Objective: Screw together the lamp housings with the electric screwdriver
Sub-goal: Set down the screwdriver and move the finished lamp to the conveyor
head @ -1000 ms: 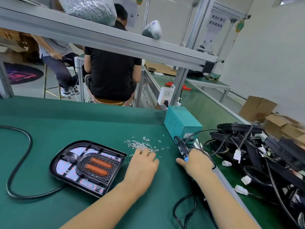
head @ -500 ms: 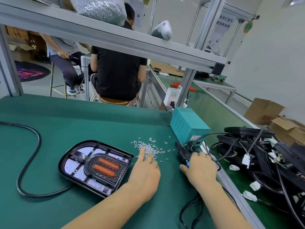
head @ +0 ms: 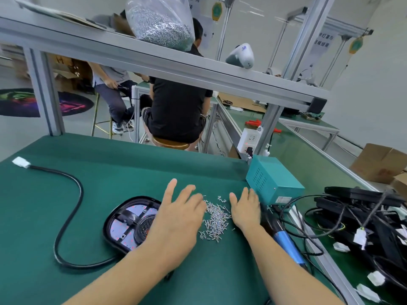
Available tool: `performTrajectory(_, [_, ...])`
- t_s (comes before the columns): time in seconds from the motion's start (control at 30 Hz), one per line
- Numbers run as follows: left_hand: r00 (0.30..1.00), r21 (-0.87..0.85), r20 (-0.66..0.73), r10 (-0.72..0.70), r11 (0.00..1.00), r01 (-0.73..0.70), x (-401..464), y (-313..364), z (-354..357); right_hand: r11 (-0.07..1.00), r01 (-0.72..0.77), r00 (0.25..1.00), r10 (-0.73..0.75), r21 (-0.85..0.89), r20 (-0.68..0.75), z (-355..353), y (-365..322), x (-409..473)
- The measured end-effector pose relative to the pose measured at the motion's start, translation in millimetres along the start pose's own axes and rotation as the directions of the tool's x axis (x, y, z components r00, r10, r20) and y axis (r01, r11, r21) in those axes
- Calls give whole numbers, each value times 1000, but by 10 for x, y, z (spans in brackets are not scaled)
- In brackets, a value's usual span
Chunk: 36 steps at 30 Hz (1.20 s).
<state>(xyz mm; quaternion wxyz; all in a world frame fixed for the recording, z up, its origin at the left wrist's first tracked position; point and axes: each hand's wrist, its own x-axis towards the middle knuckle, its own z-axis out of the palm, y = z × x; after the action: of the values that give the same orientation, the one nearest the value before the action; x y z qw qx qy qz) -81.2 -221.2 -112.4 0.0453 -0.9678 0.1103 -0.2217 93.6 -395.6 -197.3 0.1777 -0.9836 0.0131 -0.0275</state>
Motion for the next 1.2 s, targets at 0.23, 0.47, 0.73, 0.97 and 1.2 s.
performTrajectory(0.23, [910, -259, -172, -378, 908, 329, -346, -787, 183, 984, 154, 987, -150, -86, 55, 36, -17, -44])
performTrajectory(0.47, [794, -426, -22, -608, 724, 543, -587, -1111, 459, 949, 312, 936, -314, 38, 157, 151, -288, -316])
performTrajectory(0.73, [750, -412, 33, -660, 675, 612, -897, -1317, 408, 986, 143, 989, -145, -84, -14, 29, -218, -276])
performTrajectory(0.97, [689, -382, 135, -712, 604, 699, -1189, -1429, 369, 987, 126, 985, -137, 103, 109, 57, -189, -353])
performTrajectory(1.2, [726, -424, 206, -656, 609, 670, -1307, -1365, 274, 902, 422, 876, -433, 95, 214, -338, -777, -740])
